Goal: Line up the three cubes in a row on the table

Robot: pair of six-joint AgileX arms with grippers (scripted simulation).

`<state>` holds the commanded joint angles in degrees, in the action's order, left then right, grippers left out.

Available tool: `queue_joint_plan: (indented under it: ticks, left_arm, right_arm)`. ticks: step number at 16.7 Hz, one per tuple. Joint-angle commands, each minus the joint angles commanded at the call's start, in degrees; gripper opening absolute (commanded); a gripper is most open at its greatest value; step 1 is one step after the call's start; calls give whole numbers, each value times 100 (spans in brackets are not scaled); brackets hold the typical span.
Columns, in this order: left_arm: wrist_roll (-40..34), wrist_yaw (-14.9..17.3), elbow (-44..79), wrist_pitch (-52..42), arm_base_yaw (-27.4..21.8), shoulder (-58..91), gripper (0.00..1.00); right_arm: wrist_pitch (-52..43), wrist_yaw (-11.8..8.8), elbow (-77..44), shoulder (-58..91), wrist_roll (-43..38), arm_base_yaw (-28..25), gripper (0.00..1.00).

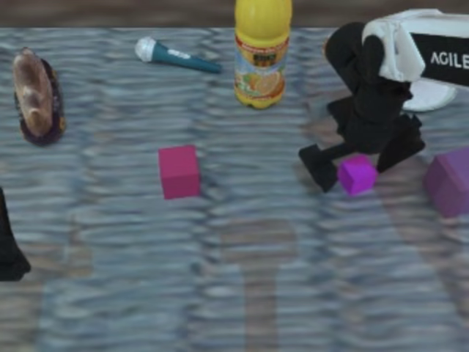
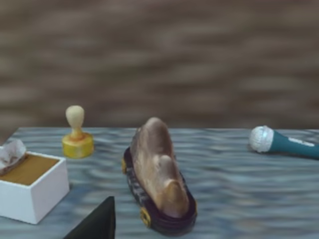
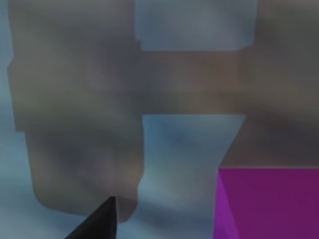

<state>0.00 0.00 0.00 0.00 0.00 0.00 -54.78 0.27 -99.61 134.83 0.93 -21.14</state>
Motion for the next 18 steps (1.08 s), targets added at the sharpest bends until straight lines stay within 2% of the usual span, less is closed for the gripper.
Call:
queue_joint_plan:
  ticks: [10,18]
  left_arm:
    - [0,0,0,0,0,0,100]
    - [0,0,0,0,0,0,100]
  right_arm:
    - [0,0,0,0,0,0,2]
    - [0,0,0,0,0,0,0]
